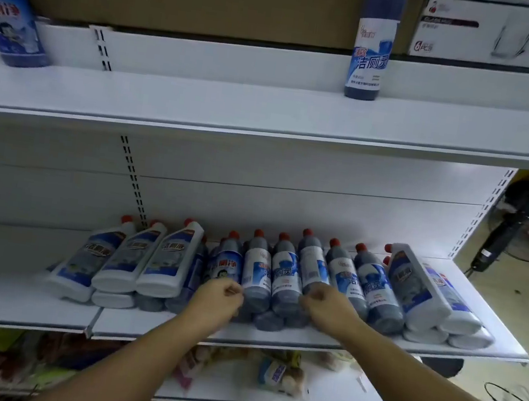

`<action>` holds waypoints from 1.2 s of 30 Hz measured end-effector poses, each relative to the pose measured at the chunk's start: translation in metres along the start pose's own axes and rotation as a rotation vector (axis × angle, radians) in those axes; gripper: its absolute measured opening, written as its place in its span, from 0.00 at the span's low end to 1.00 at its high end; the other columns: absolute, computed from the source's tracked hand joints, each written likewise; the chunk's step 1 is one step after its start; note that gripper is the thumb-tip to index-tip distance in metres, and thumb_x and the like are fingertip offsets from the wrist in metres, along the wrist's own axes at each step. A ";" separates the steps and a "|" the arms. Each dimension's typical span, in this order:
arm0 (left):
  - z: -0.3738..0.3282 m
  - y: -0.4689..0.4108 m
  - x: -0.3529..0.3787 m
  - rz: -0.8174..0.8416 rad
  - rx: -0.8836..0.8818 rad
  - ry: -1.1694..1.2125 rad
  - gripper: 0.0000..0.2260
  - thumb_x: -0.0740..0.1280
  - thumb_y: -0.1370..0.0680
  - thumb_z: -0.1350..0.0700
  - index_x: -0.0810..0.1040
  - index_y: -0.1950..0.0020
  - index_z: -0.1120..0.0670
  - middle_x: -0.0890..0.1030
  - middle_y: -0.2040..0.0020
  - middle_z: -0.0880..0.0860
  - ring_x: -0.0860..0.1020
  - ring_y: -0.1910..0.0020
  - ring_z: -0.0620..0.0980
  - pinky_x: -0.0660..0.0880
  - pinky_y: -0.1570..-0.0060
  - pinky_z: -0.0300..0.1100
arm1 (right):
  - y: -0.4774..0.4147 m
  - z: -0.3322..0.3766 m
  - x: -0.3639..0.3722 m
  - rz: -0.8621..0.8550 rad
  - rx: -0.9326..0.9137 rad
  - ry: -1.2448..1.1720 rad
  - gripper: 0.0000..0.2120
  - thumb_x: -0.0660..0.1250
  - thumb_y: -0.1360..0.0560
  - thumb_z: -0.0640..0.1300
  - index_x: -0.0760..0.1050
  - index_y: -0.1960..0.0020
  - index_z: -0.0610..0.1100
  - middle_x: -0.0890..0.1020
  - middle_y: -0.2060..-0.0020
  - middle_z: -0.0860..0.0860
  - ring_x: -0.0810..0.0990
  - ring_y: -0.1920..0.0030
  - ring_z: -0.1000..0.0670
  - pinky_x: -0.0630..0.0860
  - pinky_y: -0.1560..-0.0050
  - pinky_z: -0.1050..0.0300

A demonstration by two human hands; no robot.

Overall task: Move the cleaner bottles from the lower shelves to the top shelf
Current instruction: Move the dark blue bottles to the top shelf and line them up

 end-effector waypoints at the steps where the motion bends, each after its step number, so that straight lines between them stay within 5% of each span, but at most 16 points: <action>1: 0.006 -0.001 0.008 0.007 -0.091 0.086 0.04 0.64 0.25 0.60 0.77 0.59 0.53 0.81 0.59 0.56 0.80 0.60 0.55 0.79 0.56 0.45 | -0.005 -0.008 0.007 0.002 0.071 -0.111 0.14 0.63 0.26 0.53 0.74 0.48 0.44 0.80 0.52 0.45 0.80 0.53 0.46 0.80 0.55 0.52; 3: 0.016 0.003 0.027 0.062 -0.284 0.330 0.02 0.65 0.25 0.59 0.75 0.57 0.57 0.77 0.63 0.56 0.76 0.65 0.53 0.73 0.66 0.41 | -0.009 -0.018 0.023 0.044 0.233 -0.375 0.19 0.65 0.27 0.53 0.70 0.41 0.43 0.78 0.47 0.45 0.78 0.50 0.45 0.80 0.59 0.53; 6: 0.010 0.012 0.050 0.070 -0.453 0.693 0.09 0.67 0.25 0.59 0.74 0.46 0.60 0.78 0.58 0.57 0.76 0.61 0.53 0.74 0.64 0.43 | -0.017 -0.021 0.048 0.044 0.387 -0.742 0.26 0.69 0.30 0.53 0.69 0.37 0.42 0.77 0.43 0.44 0.77 0.47 0.44 0.77 0.61 0.54; 12: -0.009 -0.003 0.071 -0.004 -0.573 1.308 0.19 0.66 0.23 0.58 0.68 0.35 0.62 0.75 0.40 0.64 0.76 0.42 0.63 0.75 0.51 0.57 | -0.048 -0.024 0.083 -0.086 0.425 -1.006 0.44 0.77 0.47 0.59 0.70 0.37 0.38 0.82 0.50 0.42 0.83 0.54 0.40 0.82 0.52 0.43; 14: -0.005 -0.012 0.077 -0.049 -0.568 1.369 0.22 0.67 0.24 0.55 0.68 0.33 0.60 0.75 0.40 0.63 0.77 0.48 0.62 0.77 0.58 0.56 | -0.060 -0.033 0.092 -0.143 0.427 -1.057 0.53 0.78 0.58 0.59 0.70 0.37 0.39 0.82 0.51 0.43 0.83 0.55 0.40 0.82 0.55 0.41; 17: 0.006 -0.019 0.082 -0.131 -0.578 1.351 0.25 0.70 0.26 0.49 0.69 0.34 0.59 0.77 0.42 0.60 0.79 0.56 0.57 0.78 0.72 0.46 | -0.039 -0.022 0.082 -0.139 0.409 -1.169 0.44 0.81 0.53 0.52 0.74 0.42 0.35 0.83 0.52 0.41 0.84 0.57 0.40 0.83 0.60 0.43; 21: 0.010 -0.022 0.084 -0.127 -0.572 1.356 0.27 0.72 0.28 0.50 0.69 0.34 0.58 0.77 0.38 0.59 0.79 0.44 0.57 0.79 0.50 0.49 | -0.019 -0.015 0.069 -0.022 0.390 -1.137 0.16 0.74 0.31 0.38 0.75 0.47 0.33 0.83 0.53 0.38 0.84 0.69 0.46 0.76 0.77 0.61; 25: 0.010 -0.011 0.080 -0.106 -0.514 1.389 0.18 0.71 0.26 0.56 0.70 0.39 0.58 0.78 0.47 0.60 0.78 0.53 0.57 0.77 0.61 0.47 | -0.017 -0.021 0.063 0.091 0.394 -1.154 0.23 0.73 0.32 0.43 0.74 0.40 0.36 0.81 0.46 0.40 0.82 0.49 0.42 0.81 0.64 0.54; 29: 0.017 0.007 0.081 -0.011 -0.598 1.339 0.13 0.71 0.28 0.56 0.74 0.47 0.61 0.80 0.57 0.60 0.78 0.60 0.55 0.79 0.69 0.41 | -0.008 -0.023 0.060 0.278 0.421 -1.162 0.22 0.72 0.32 0.44 0.72 0.40 0.40 0.79 0.42 0.38 0.79 0.42 0.39 0.76 0.40 0.41; 31: 0.019 0.012 0.078 0.083 -0.628 1.278 0.12 0.69 0.28 0.54 0.74 0.51 0.61 0.81 0.63 0.60 0.78 0.63 0.55 0.77 0.74 0.39 | -0.008 -0.027 0.062 0.334 0.435 -1.172 0.20 0.71 0.31 0.45 0.72 0.41 0.40 0.79 0.42 0.38 0.78 0.40 0.39 0.76 0.40 0.44; 36: 0.012 0.007 0.075 0.184 -0.625 1.151 0.18 0.74 0.29 0.53 0.73 0.46 0.61 0.80 0.51 0.64 0.80 0.55 0.61 0.80 0.62 0.52 | -0.015 -0.026 0.066 0.317 0.400 -1.127 0.26 0.75 0.34 0.53 0.74 0.41 0.42 0.83 0.46 0.40 0.82 0.47 0.40 0.79 0.46 0.43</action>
Point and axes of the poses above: each hand's wrist, its own y-axis away from the middle knuckle, its own x-axis out of the palm, z = x × y, the point moved 5 cm from there along -y, towards the middle knuckle
